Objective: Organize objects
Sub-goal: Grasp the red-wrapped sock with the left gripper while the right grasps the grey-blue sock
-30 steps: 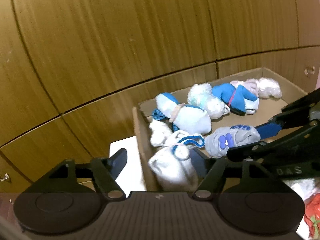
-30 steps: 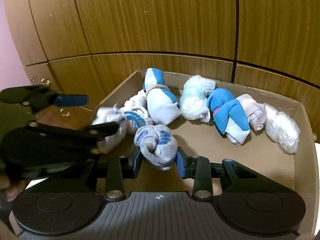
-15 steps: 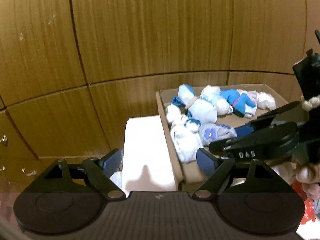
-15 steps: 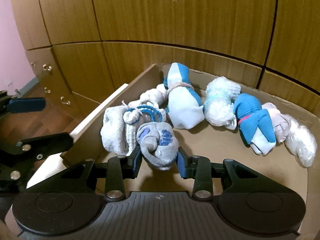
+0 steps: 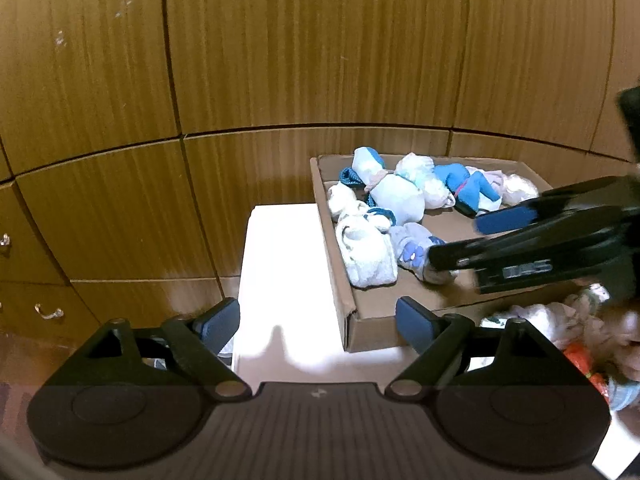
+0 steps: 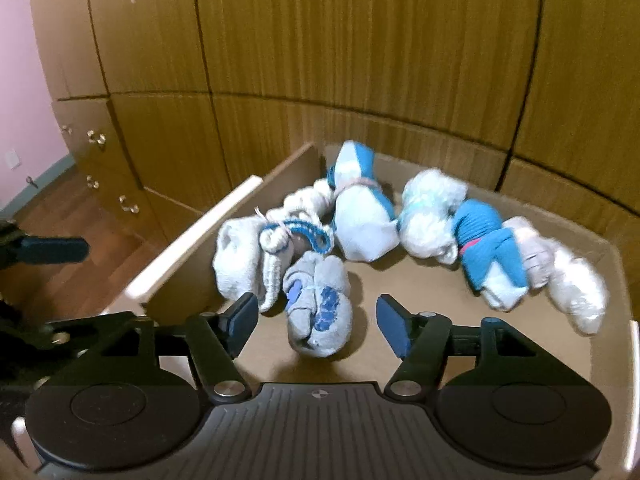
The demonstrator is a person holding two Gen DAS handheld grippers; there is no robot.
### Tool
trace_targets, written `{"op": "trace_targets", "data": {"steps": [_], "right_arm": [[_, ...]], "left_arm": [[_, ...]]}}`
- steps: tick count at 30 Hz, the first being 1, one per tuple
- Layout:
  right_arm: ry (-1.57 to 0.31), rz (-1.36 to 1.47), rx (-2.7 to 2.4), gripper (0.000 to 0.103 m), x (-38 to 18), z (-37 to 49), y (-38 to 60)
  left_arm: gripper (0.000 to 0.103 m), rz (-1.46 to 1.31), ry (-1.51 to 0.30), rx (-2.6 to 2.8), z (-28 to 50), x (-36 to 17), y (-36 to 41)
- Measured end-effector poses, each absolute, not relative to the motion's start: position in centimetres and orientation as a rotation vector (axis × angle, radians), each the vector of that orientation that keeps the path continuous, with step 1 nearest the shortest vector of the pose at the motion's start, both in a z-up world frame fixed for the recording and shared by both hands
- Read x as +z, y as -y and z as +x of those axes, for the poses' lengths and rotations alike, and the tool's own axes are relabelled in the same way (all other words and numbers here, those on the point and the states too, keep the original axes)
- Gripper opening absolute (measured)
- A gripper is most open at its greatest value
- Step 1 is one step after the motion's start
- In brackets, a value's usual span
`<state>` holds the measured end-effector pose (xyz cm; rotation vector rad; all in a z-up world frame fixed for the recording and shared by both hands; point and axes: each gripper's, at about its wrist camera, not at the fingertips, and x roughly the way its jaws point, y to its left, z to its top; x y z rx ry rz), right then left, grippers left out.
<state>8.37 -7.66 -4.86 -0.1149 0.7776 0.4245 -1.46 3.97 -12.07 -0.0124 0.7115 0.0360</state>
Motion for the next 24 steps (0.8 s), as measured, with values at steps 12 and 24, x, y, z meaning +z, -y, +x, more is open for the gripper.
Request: {"op": "trace_targets", "data": {"steps": [12,24], "right_arm": [[-0.604,-0.017,0.399,0.085,-3.1,-6.3,13.2],[-0.572,0.042,0.339,0.085,-6.5,-11.2,13.6]], "left_arm": [[0.085,-0.048,-0.697,-0.035,-4.9,-13.0,-1.7],[0.085,0.039,-0.694,-0.096,-5.4,-14.4,2.1]]}}
